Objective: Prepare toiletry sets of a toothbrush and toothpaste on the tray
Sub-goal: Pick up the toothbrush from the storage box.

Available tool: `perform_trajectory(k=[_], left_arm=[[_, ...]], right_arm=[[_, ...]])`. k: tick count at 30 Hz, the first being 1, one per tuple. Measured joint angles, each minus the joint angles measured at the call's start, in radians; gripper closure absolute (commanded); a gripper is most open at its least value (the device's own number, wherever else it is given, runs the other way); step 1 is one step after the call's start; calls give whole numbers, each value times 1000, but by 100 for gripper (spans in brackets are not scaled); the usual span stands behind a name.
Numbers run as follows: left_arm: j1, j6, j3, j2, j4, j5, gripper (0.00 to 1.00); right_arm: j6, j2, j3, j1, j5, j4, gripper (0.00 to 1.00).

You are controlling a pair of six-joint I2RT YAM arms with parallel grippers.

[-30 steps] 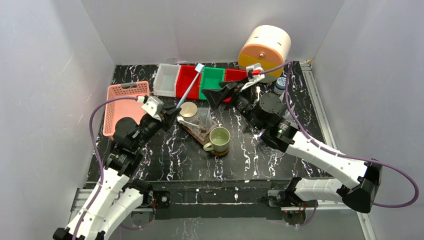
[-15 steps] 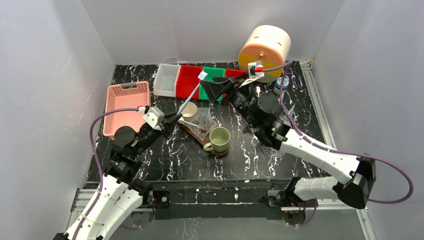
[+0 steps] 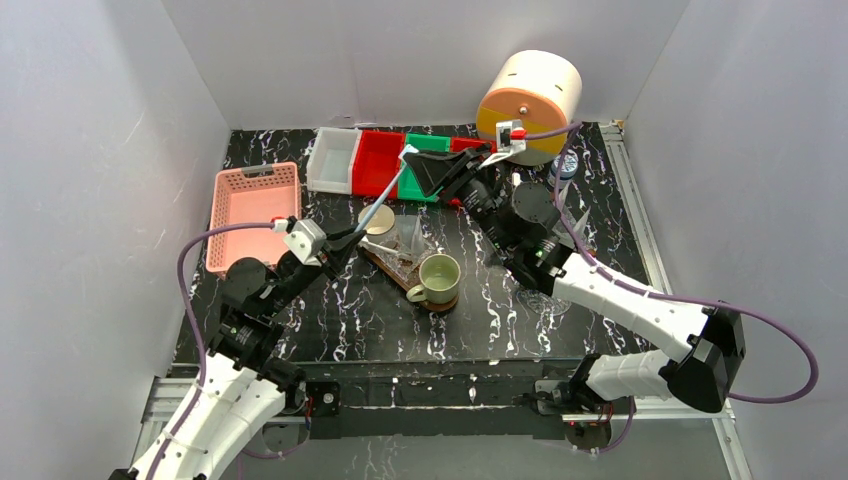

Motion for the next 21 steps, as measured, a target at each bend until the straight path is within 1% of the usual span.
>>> perform_trajectory(k=[6,10,12,13,16,18,19,20,21], left_arm=[[0,-8,-13,1,14,16,100],[0,-12,-14,1,19,19,100],[0,-12,-14,1,19,19,100],[0,-13,-16,0,19,18,100],[0,-14,-18,0,19,18,100],[0,-16,-24,0,21,18,95],[0,-16,-28,0,21,18,91],[0,-16,-31,0,20,16,86],[0,-16,-31,-1,19,12,78]], right_arm=[[23,6,0,-10,-16,34,63],[35,26,0,-12,-34,48,66],[43,34,0,-16,-42,48,69],[50,37,0,-17,-47,50,72],[70,39,0,-20,-63,53,87],[75,39,0,-21,-72,56,96],[74,39,0,-22,-76,55,99],[74,39,0,-22,-82,53,99],[71,39,0,-23,-86,53,99]])
